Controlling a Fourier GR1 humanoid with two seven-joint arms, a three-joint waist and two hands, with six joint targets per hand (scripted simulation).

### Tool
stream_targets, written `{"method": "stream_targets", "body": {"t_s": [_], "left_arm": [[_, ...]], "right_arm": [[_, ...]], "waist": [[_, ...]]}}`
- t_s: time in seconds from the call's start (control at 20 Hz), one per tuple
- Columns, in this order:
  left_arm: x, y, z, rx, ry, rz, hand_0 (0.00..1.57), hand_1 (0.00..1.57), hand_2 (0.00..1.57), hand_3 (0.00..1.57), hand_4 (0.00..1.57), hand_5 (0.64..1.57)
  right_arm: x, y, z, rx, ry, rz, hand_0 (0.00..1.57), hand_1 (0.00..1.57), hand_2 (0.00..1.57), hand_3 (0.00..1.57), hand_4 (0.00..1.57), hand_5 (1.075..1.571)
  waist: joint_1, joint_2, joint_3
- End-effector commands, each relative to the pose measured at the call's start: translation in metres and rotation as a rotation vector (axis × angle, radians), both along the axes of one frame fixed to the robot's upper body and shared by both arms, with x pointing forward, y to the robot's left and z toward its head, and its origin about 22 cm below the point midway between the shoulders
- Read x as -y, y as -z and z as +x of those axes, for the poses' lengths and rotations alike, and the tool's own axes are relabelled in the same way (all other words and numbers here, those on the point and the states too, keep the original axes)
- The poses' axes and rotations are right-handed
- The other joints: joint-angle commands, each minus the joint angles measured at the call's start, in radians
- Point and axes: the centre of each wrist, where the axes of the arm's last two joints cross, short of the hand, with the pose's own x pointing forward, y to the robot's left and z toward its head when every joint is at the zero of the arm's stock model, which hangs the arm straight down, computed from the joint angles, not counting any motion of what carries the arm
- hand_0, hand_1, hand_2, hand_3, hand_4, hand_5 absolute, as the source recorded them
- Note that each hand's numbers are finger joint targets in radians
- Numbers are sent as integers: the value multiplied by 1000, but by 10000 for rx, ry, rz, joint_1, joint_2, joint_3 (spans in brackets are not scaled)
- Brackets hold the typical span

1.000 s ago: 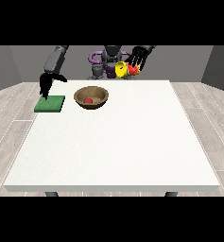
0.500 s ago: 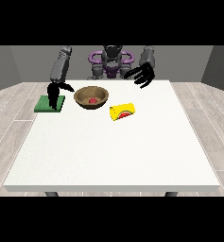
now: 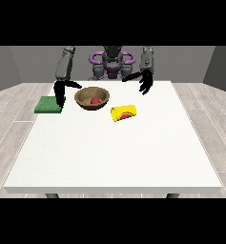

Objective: Pick the cup and pour the ball into the bowl, then pick the bowl and place it on the pad

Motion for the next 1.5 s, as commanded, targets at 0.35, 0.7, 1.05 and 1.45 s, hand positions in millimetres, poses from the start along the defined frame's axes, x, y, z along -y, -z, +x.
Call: {"method": "stream_targets", "body": {"t_s": [0.35, 0.7, 1.05, 1.45], "left_arm": [[19, -27, -6, 560, 933, -142, 0, 0, 0, 0, 0, 1554], [22, -44, -4, 763, 979, 3, 0, 0, 0, 0, 0, 1558], [-20, -24, 2, -159, 448, -228, 0, 0, 0, 0, 0, 1563], [-19, -30, -6, -200, 785, -129, 0, 0, 0, 0, 0, 1566]], "right_arm": [[7, 38, -16, -117, 840, 725, 0, 0, 0, 0, 258, 1549], [-10, 35, -8, -78, 939, 957, 0, 0, 0, 0, 192, 1528], [-56, 30, 2, -645, 227, 1230, 0, 0, 0, 0, 357, 1545], [-62, 66, -22, -1997, 673, 1168, 0, 0, 0, 0, 375, 1550]], "waist": [[900, 455, 17], [1043, 600, 13], [532, -294, 2], [913, -226, 12]]}}
